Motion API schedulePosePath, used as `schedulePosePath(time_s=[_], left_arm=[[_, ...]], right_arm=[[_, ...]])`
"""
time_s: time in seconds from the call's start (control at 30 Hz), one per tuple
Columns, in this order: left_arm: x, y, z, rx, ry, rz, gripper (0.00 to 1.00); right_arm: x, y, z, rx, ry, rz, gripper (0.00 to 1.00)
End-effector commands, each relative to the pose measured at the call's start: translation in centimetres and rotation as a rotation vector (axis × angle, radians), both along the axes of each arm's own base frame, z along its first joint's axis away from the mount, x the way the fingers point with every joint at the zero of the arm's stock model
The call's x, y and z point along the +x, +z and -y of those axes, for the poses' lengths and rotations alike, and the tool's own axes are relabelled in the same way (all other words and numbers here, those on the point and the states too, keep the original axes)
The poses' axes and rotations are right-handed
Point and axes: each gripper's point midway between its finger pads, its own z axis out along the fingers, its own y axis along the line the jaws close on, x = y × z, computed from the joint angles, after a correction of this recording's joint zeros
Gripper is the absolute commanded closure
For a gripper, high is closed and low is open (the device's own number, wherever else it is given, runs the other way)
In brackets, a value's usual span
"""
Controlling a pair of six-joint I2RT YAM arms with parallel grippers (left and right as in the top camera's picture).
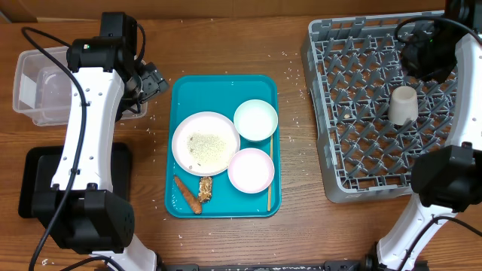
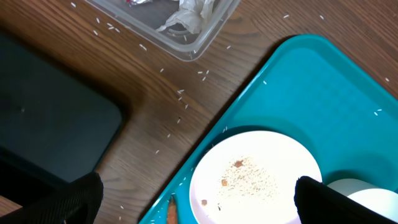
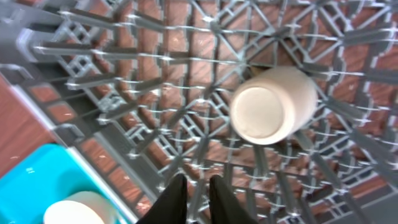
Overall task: Sort waste into correct bins and load items into the dishwasher
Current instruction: 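Carry the cup right and lower it onto the grey dish rack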
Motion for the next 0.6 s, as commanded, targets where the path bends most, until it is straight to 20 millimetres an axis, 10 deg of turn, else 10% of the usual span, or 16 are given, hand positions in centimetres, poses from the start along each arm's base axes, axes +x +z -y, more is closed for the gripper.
schedulePosePath(time_s=[0.0,0.23,0.57], left_arm=[[0.3,0.6,-0.5,0.015,0.011,0.021,0.0],[0.3,0.6,-0.5,0.015,0.011,0.021,0.0],[0.3,0.6,-0.5,0.015,0.011,0.021,0.0]], right_arm=[[-0.8,-2.5,0.8,-0.042,0.003,-0.066,0.87],[-1.8,-7.2,1.6,-0.081,-0.009,-0.151,0.96],[-1.0,-7.5,4.3,-0.196,-0.043,-0.126,0.94]])
